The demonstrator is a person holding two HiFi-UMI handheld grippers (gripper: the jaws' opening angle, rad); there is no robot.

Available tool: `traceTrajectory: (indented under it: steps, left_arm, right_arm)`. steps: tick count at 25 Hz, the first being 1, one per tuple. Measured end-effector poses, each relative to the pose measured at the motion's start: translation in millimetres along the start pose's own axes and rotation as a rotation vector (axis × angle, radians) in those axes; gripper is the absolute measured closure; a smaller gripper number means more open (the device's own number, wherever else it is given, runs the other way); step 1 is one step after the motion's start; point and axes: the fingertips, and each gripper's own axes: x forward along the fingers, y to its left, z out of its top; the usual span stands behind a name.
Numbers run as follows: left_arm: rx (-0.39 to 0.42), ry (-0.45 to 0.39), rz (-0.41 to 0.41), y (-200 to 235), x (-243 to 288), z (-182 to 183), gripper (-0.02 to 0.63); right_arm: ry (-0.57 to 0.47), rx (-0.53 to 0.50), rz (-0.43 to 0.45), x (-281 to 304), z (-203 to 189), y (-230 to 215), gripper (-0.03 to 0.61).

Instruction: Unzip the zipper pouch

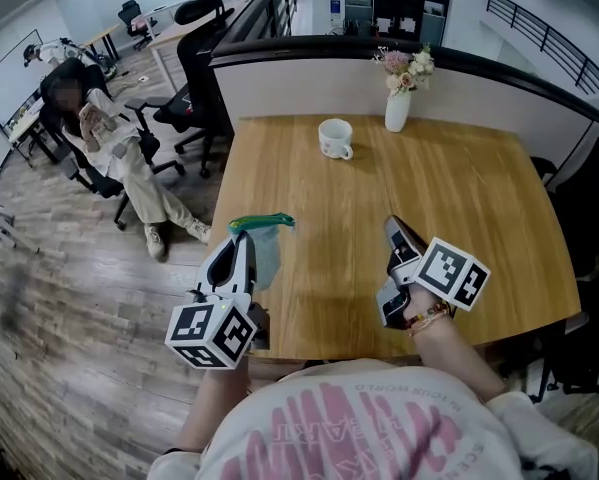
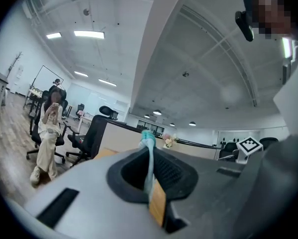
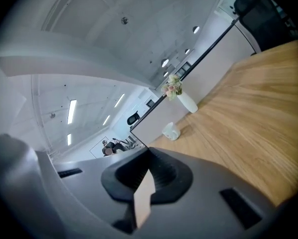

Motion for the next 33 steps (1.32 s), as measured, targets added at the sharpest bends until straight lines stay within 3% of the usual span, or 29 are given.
traceTrajectory:
  steps: [3,10,33]
  left_arm:
    - [-0.006,-0.020,0.004,1,-1,7,0.603]
    - [-0.017,-0.046,-0.007,-2,-5,16,0.603]
    - [-0.055,-0.058,-0.022,4,-4,17,0.603]
  right_arm:
    - [-0.008,-0.065,-0.013,-1,3,2,0.583]
    - [0.028,-0.092,-0.027,-1,-5,0,0.583]
    - [0.068,-0.103,-0.031,2,-20,3,0.583]
